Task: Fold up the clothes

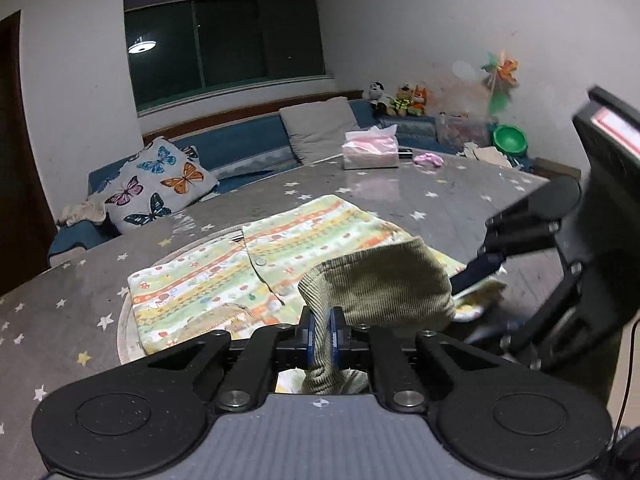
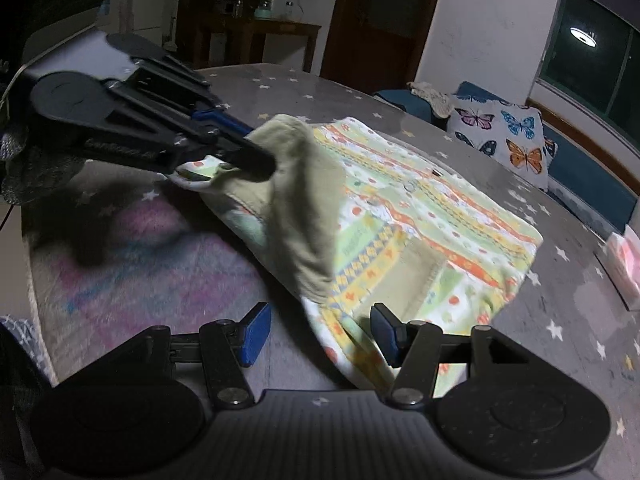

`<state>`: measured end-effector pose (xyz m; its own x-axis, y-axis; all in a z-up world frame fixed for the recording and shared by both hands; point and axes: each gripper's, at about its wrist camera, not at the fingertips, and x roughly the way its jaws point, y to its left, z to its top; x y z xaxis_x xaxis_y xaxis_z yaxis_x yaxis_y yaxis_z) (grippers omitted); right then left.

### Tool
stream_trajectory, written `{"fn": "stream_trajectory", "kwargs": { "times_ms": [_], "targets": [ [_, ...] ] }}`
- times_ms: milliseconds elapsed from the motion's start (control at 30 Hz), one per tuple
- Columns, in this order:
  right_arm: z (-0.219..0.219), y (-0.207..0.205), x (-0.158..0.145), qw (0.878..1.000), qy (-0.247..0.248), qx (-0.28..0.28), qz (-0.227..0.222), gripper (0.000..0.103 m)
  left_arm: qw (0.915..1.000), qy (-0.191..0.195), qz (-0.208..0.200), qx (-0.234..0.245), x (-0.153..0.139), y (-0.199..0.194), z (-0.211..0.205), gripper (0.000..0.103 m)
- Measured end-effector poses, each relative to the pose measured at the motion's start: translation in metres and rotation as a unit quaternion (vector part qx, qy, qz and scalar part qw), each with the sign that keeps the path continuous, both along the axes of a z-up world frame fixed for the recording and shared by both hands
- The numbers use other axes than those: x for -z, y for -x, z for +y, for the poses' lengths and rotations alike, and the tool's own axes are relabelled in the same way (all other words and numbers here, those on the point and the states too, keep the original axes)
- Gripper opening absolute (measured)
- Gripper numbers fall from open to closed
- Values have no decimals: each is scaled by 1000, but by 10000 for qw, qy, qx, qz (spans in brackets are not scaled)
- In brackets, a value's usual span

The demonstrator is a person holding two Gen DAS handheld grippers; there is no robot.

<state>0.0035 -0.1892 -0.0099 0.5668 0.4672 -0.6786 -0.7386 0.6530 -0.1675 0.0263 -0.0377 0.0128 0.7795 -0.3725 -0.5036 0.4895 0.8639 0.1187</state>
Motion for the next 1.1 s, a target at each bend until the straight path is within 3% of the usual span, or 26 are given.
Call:
{"fn": "stream_trajectory", "kwargs": {
  "times_ms": [67, 167, 267, 300, 333, 367, 500, 700, 833, 867, 933, 1000, 1100],
  "targets": [
    [3, -6, 1, 9999, -137, 0, 46, 48, 10000, 13, 31, -16, -1, -5, 0, 9],
    [6, -16, 0, 9991, -313, 65, 262, 23, 9999, -3, 93, -40, 0, -4, 4, 13],
    [3, -27, -4, 9970, -547, 178, 513, 16, 9999, -58, 64, -68, -1, 6, 12, 17],
    [1, -29, -7, 9962, -632, 212, 565, 14, 9999, -76, 46, -84, -1, 11, 15, 27],
    [0, -32, -10, 9953, -716, 249, 603, 14, 9998, -123, 16, -127, -1, 15, 20, 44],
    [-2, -34, -13, 9943, -802, 288, 634, 14, 9997, -173, -15, -174, 0, 20, 24, 49],
    [-4, -40, -24, 9912, -1047, 421, 694, 12, 9989, -426, -43, -191, 6, 39, 34, 55],
    [-7, -49, -33, 9867, -1300, 640, 731, 11, 9932, -1148, -197, -87, 27, 52, 27, 56],
    [-5, -46, -33, 9873, -1286, 666, 655, 11, 9880, -1479, -380, -241, 37, 44, 30, 53],
    [-5, -45, -33, 9874, -1282, 672, 637, 10, 9872, -1520, -398, -285, 38, 42, 32, 48],
    [-5, -42, -32, 9874, -1288, 699, 604, 10, 9865, -1551, -382, -351, 39, 37, 37, 21],
    [-7, -39, -32, 9872, -1309, 714, 569, 8, 9879, -1455, -371, -388, 35, 38, 43, 11],
    [-10, -27, -38, 9875, -1344, 636, 530, 8, 9897, -1324, -413, -364, 23, 50, 47, 8]
  ]
}}
